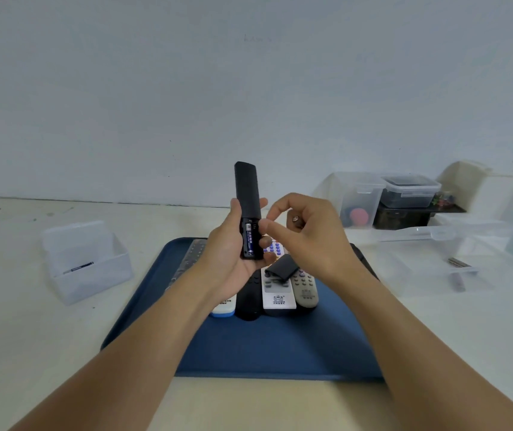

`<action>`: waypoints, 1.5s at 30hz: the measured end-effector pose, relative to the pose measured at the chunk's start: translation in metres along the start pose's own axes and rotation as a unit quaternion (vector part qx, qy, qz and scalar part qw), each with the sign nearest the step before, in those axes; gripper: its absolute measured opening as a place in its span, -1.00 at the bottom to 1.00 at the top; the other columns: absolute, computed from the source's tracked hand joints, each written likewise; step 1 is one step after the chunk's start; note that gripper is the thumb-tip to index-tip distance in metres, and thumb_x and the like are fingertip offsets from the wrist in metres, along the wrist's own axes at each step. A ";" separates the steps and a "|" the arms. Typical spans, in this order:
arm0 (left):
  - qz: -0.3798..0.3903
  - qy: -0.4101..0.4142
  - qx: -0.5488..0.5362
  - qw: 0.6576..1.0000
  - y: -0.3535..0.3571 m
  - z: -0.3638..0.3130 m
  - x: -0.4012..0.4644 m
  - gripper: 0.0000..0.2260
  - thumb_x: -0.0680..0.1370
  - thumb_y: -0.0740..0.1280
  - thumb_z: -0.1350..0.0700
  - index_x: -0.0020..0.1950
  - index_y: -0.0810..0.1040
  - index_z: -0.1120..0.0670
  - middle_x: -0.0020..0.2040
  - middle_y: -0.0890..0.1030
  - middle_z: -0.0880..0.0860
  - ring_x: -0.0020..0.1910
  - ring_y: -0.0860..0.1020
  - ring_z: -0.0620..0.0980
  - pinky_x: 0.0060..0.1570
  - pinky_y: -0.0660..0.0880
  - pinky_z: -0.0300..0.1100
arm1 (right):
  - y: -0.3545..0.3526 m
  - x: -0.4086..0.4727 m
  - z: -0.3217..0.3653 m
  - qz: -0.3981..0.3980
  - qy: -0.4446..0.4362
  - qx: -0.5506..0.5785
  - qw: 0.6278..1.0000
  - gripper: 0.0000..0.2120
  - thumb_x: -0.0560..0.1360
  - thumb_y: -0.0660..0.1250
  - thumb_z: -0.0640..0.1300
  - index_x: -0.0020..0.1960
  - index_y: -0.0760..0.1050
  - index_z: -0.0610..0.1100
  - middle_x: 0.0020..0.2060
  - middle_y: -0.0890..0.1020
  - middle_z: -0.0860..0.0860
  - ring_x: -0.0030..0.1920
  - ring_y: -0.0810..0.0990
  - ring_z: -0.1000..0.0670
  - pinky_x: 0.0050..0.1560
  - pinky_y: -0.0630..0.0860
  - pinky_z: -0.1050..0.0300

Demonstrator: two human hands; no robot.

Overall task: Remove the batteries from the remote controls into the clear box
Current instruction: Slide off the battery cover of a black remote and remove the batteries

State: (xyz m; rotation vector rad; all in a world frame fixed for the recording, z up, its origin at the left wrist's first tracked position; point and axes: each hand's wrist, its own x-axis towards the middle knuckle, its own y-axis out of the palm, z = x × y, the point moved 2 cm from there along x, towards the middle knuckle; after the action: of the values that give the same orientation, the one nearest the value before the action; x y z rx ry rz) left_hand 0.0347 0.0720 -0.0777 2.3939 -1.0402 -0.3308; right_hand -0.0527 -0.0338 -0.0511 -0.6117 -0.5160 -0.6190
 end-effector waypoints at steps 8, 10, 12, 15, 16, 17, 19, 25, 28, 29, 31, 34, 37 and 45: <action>-0.005 -0.005 0.023 1.000 0.006 0.002 -0.004 -0.55 0.72 0.05 -0.15 0.36 0.60 0.03 -0.14 0.61 0.02 -0.32 0.44 -0.08 -0.41 0.42 -0.24 | 0.009 -0.004 0.000 0.035 -0.002 0.001 0.999 -0.93 0.50 0.44 -0.27 -0.16 0.63 -0.16 -0.61 0.43 0.14 -0.59 0.38 0.16 -0.44 0.31 0.51; -0.007 -0.004 0.026 1.000 0.007 0.002 -0.006 -0.56 0.72 0.05 -0.15 0.34 0.61 0.03 -0.05 0.53 0.10 -0.25 0.43 -0.04 -0.31 0.42 -0.21 | 0.010 -0.004 -0.002 0.033 0.003 0.018 0.999 -0.93 0.50 0.43 -0.29 -0.15 0.63 -0.18 -0.65 0.39 0.16 -0.55 0.41 0.15 -0.37 0.38 0.52; -0.010 -0.009 0.031 0.999 0.008 0.003 -0.006 -0.56 0.72 0.05 -0.14 0.33 0.60 0.04 0.05 0.50 0.17 -0.05 0.43 0.07 -0.17 0.43 -0.15 | 0.011 -0.005 -0.002 0.039 0.010 0.043 0.998 -0.92 0.50 0.42 -0.31 -0.16 0.62 -0.21 -0.65 0.37 0.16 -0.53 0.43 0.11 -0.40 0.42 0.48; -0.028 -0.018 0.035 0.999 0.009 0.005 -0.006 -0.54 0.72 0.05 -0.14 0.34 0.57 0.11 0.09 0.58 0.20 0.07 0.46 0.11 -0.19 0.48 -0.14 | 0.014 -0.006 0.000 0.049 0.017 0.053 0.997 -0.91 0.52 0.41 -0.28 -0.17 0.58 -0.19 -0.57 0.42 0.04 -0.57 0.37 0.16 -0.49 0.38 0.45; -0.032 -0.017 0.033 0.999 0.009 0.006 -0.006 -0.53 0.72 0.06 -0.14 0.33 0.56 0.14 0.06 0.62 0.19 0.03 0.52 0.10 -0.24 0.50 -0.15 | 0.015 -0.006 0.000 0.053 0.020 0.051 0.997 -0.90 0.53 0.40 -0.27 -0.17 0.56 -0.18 -0.55 0.43 0.00 -0.56 0.37 0.15 -0.50 0.37 0.44; -0.033 -0.016 0.029 0.999 0.010 0.007 -0.006 -0.53 0.72 0.06 -0.14 0.32 0.55 0.17 0.02 0.65 0.18 -0.03 0.59 0.06 -0.31 0.52 -0.17 | 0.017 -0.006 0.000 0.058 0.023 0.047 0.997 -0.88 0.54 0.39 -0.25 -0.17 0.52 -0.18 -0.54 0.44 -0.02 -0.55 0.37 0.15 -0.49 0.37 0.43; -0.033 -0.012 0.021 0.999 0.011 0.009 -0.006 -0.54 0.73 0.06 -0.13 0.30 0.54 0.18 -0.08 0.69 0.15 -0.19 0.65 0.00 -0.42 0.52 -0.21 | 0.018 -0.006 -0.002 0.065 0.027 0.041 0.997 -0.86 0.56 0.37 -0.22 -0.16 0.47 -0.17 -0.52 0.48 -0.03 -0.53 0.37 0.14 -0.48 0.36 0.42; -0.040 -0.007 0.019 0.999 0.011 0.009 -0.005 -0.55 0.73 0.07 -0.13 0.28 0.56 0.17 -0.08 0.70 0.14 -0.16 0.66 0.02 -0.39 0.54 -0.19 | 0.019 -0.006 -0.006 0.069 0.022 0.047 0.996 -0.85 0.59 0.35 -0.19 -0.13 0.44 -0.17 -0.49 0.49 -0.11 -0.49 0.36 0.11 -0.45 0.35 0.37; -0.053 -0.005 0.018 0.998 0.009 0.012 -0.005 -0.57 0.73 0.07 -0.13 0.15 0.59 0.16 -0.09 0.67 0.14 -0.18 0.58 0.02 -0.38 0.51 -0.17 | 0.019 -0.005 -0.008 0.074 0.039 0.065 0.994 -0.83 0.60 0.33 -0.19 -0.13 0.41 -0.19 -0.44 0.52 -0.15 -0.46 0.42 0.08 -0.41 0.40 0.30; -0.058 -0.005 0.020 0.998 0.009 0.012 -0.005 -0.56 0.73 0.07 -0.13 0.13 0.59 0.15 -0.08 0.66 0.15 -0.17 0.54 0.03 -0.35 0.49 -0.16 | 0.019 -0.005 -0.008 0.076 0.048 0.080 0.993 -0.82 0.60 0.33 -0.19 -0.13 0.40 -0.20 -0.42 0.53 -0.18 -0.45 0.45 0.08 -0.42 0.41 0.29; -0.063 -0.004 0.026 0.998 0.009 0.012 -0.004 -0.56 0.73 0.07 -0.13 0.18 0.60 0.15 -0.07 0.65 0.15 -0.14 0.51 0.04 -0.29 0.46 -0.13 | 0.019 -0.005 -0.009 0.073 0.058 0.079 0.993 -0.82 0.60 0.31 -0.19 -0.13 0.38 -0.19 -0.42 0.54 -0.13 -0.45 0.47 0.09 -0.44 0.42 0.32; -0.071 -0.002 0.027 0.997 0.010 0.013 -0.003 -0.58 0.73 0.08 -0.12 0.23 0.58 0.14 -0.16 0.65 0.11 -0.19 0.51 0.02 -0.24 0.41 -0.11 | 0.018 -0.006 -0.010 0.072 0.098 0.080 0.989 -0.92 0.58 0.27 -0.24 -0.08 0.39 -0.14 -0.42 0.57 -0.06 -0.46 0.49 0.06 -0.44 0.45 0.29; -0.068 0.002 0.018 0.998 0.012 0.014 -0.003 -0.61 0.73 0.09 -0.11 0.17 0.54 0.16 -0.28 0.54 0.07 -0.38 0.44 -0.04 -0.40 0.36 -0.18 | 0.008 0.001 -0.007 0.044 0.153 0.099 0.982 -0.87 0.54 0.22 -0.27 -0.03 0.54 -0.14 -0.41 0.60 -0.06 -0.50 0.45 0.09 -0.47 0.40 0.26; 0.031 -0.021 0.045 0.998 0.036 0.034 -0.011 -0.62 0.73 0.09 -0.10 0.32 0.52 0.13 -0.26 0.50 0.06 -0.41 0.38 -0.06 -0.49 0.31 -0.23 | -0.123 -0.001 -0.002 0.050 0.241 -0.004 0.969 -0.68 0.51 0.25 -0.30 -0.38 0.58 -0.15 -0.57 0.36 0.03 -0.51 0.23 0.02 -0.54 0.12 0.29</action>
State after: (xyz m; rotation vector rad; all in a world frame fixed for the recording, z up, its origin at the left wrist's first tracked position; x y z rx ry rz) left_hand -0.0085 0.0469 -0.0872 2.4373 -1.1701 -0.3201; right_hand -0.1340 -0.1150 -0.0084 -0.4683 -0.0258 -0.6480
